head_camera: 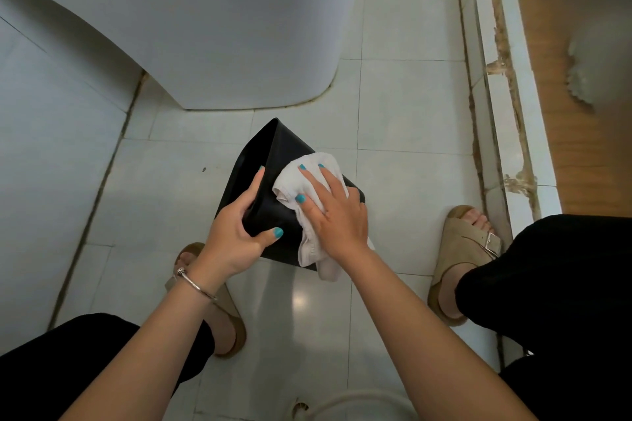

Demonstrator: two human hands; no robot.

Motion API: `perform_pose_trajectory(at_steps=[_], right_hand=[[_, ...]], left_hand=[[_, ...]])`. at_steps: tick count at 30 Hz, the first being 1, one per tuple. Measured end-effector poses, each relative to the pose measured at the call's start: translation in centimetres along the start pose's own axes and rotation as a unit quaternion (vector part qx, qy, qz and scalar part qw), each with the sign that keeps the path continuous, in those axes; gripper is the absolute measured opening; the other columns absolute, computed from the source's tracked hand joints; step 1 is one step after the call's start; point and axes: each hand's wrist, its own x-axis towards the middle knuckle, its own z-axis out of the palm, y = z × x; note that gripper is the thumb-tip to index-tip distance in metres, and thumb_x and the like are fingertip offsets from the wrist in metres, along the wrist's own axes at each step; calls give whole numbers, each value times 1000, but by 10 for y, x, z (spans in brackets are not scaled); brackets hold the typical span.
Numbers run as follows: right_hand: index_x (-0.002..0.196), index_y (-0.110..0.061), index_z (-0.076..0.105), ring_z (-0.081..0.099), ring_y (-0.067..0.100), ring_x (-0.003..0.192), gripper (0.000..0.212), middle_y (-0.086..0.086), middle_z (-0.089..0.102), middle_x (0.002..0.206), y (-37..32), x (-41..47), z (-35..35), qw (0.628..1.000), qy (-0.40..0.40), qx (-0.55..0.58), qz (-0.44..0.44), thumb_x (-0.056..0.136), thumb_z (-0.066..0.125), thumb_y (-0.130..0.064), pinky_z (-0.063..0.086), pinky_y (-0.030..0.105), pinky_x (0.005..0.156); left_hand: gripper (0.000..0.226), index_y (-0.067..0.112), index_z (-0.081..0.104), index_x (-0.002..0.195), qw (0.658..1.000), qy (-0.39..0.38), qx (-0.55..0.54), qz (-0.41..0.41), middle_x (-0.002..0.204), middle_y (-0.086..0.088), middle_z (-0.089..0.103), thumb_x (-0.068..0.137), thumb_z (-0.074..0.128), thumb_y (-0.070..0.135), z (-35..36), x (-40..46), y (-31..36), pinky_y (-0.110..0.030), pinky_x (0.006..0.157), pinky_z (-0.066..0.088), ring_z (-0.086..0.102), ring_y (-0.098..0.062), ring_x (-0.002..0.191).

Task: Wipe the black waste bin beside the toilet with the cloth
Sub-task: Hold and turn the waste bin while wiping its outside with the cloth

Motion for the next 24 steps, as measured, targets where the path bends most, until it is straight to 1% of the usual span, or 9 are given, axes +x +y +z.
perform_pose_trajectory(at_steps=[2,5,8,10,13,17,19,21,24], right_hand=[[138,-69,7,41,25,116,52,-27,17,155,12,6,0,999,-15,-2,32,86,16,-71,39,34,88],[139,-67,13,42,27,118,47,-24,22,154,32,16,-2,994,-41,22,101,93,25,-64,38,37,92],[139,-65,17,41,28,119,46,-22,25,154,44,23,-4,980,-49,63,183,95,28,-61,34,35,86],[141,-63,17,41,28,119,46,-20,26,154,41,26,-5,976,-54,57,201,96,27,-58,34,37,86],[143,-60,14,41,28,118,49,-18,27,155,23,27,-7,987,-53,24,150,96,25,-55,38,39,90],[141,-62,11,41,22,100,52,-19,33,152,-23,29,-17,1000,-28,13,6,89,16,-64,35,35,77],[139,-64,8,35,18,94,55,-20,34,150,-37,28,-20,999,-16,26,-35,84,11,-70,35,35,77],[139,-66,7,33,16,94,56,-21,33,150,-40,26,-22,998,-13,28,-45,84,10,-71,38,35,79],[139,-66,9,36,17,95,55,-22,33,149,-36,35,-22,999,-22,38,-27,83,10,-69,35,33,75]], left_hand=[[98,45,21,147,1000,-1,-9,-9,144,17,43,76,76,6,0,-3,1,-40,109,38,41,-6,133],[97,49,19,146,1000,-6,-6,-16,144,19,43,77,76,8,3,-5,5,-40,108,38,40,-6,133],[98,52,15,145,1000,-23,1,-15,145,23,38,79,74,10,7,-3,12,-40,110,37,36,-6,135],[98,54,12,145,999,-29,11,-20,147,21,36,80,74,12,8,0,15,-41,110,36,34,-9,137],[98,51,12,146,999,-26,14,-17,148,19,35,80,74,12,7,3,15,-39,111,35,33,-8,137],[95,40,20,148,1000,-10,25,-7,142,23,38,77,77,14,7,8,16,-23,107,33,37,-4,133],[85,31,32,146,1000,-8,22,-1,140,21,43,76,78,16,9,8,19,-28,109,34,38,-5,133],[82,26,35,145,1000,-10,26,-1,142,14,46,76,78,17,11,7,19,-37,110,35,38,-7,133],[91,28,26,149,1000,-1,25,-4,145,19,38,76,78,15,10,9,22,-25,109,31,34,-3,135]])
